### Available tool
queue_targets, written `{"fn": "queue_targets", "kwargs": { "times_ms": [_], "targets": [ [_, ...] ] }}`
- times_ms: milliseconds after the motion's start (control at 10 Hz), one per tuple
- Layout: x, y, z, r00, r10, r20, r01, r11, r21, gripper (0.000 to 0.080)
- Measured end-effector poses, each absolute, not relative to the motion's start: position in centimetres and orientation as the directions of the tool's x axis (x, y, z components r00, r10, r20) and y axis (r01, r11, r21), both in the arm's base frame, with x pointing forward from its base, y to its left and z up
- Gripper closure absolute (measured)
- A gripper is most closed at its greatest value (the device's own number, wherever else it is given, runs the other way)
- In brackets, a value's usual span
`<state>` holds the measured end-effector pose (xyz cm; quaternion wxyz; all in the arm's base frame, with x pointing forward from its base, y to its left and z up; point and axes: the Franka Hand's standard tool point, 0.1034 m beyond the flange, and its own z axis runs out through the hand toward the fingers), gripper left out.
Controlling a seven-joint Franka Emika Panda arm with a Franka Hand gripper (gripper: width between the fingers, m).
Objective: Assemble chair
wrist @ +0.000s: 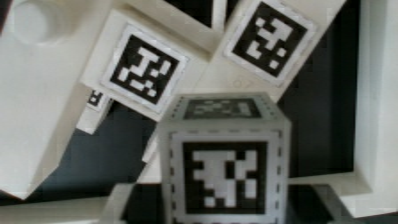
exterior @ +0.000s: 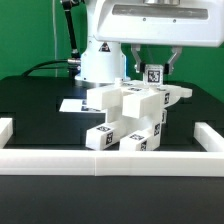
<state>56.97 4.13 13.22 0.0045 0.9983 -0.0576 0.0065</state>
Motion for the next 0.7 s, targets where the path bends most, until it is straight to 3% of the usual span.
{"fn": "queue_targets", "kwargs": {
  "times_ms": [700],
  "targets": [
    [57.04, 4.19, 12.98, 0.993, -0.113, 0.021, -0.113, -0.994, 0.01, 0.0515]
  ]
}}
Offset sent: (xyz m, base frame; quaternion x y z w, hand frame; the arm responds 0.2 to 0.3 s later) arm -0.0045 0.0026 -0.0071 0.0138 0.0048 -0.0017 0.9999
